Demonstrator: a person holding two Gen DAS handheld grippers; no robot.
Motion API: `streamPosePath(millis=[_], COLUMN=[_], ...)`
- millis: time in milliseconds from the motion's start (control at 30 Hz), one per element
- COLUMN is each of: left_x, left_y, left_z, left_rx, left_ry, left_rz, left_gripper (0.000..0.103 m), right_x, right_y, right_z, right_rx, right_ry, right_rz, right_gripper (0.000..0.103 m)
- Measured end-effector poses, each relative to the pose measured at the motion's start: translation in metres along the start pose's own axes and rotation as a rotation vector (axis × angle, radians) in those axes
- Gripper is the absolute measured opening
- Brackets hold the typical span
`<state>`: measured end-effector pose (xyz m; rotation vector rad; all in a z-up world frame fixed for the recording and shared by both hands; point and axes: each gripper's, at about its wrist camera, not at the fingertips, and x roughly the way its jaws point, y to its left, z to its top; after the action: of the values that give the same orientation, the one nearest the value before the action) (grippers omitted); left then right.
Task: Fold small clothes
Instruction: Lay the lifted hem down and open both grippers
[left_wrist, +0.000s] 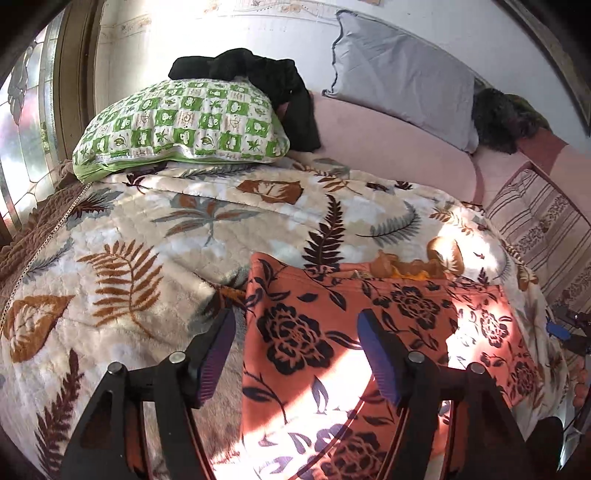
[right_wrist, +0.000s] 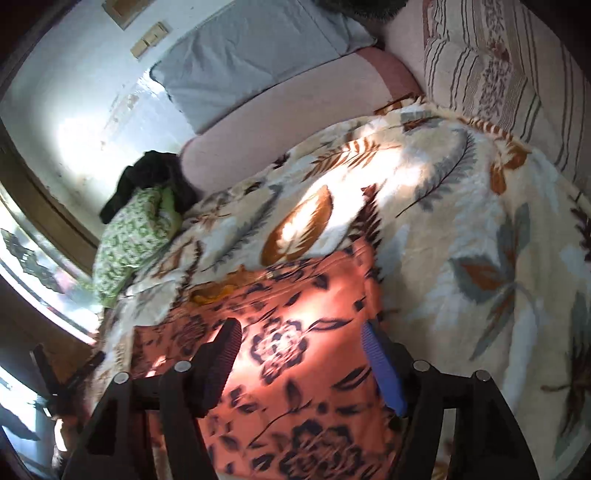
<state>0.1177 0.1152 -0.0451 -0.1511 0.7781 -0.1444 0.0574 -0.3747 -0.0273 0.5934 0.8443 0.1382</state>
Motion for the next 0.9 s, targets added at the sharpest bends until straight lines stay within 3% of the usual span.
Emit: streamPosePath(millis=[100,233,267,333,367,400,500,567,633,700,900], left_x=[-0.02,-0.006,0.007,0.042,0.047,0.04,0.028,0.021,0.028,0.033,-0.006], left_y=[-0.018,-0.032,-0.032,-0.025,-0.023,-0.026,-0.032,-0.029,-0.021,-0.017,-0.027], left_z=[-0.027,-0.061,-0.071,-0.091,-0.098,-0.099,-0.097,-0.095,-0.098,-0.1,-0.078], left_rx=[0.015,0.043,0.052,0.034,0.041,0.064,0.08,0.066,0.052,0.069,0.055], left_ry=[-0.001,0.078,0.123,0.292,0.294,0.238,0.231,0.2,0.24,0.264,0.125], left_rz=[-0.046,-0.06,-0.037,0.044,0.045,0.051,0.061,0.069,0.09,0.076,0.053], left_gripper=[0.08,0.08,0.08,0.08,0.08,0.08,0.08,0.08,0.08,0.08,0.08], right_x=[0.003,0.033,0.047,0.044,0.039,0.034,0.016,0.019,0.038,0.036,0.012], right_y=[0.008,-0.025,-0.045,-0.064,-0.063,-0.058,-0.035,-0.033,-0.049,-0.055,-0.019], right_z=[-0.039,-0.074,-0.081,-0.087,-0.086,-0.084,-0.081,-0.087,-0.095,-0.097,-0.06], right_rx=[0.091,0.194,0.264,0.374,0.39,0.382,0.278,0.241,0.289,0.336,0.223], right_ry=[0.057,0.103,0.162,0.113,0.115,0.116,0.084,0.092,0.162,0.144,0.1], right_rz=[0.178,0.101,0.039,0.098,0.093,0.086,0.152,0.134,0.049,0.088,0.148], right_gripper=[0.074,0.076,0.076,0.073,0.073,0.074,0.078,0.083,0.083,0.083,0.083])
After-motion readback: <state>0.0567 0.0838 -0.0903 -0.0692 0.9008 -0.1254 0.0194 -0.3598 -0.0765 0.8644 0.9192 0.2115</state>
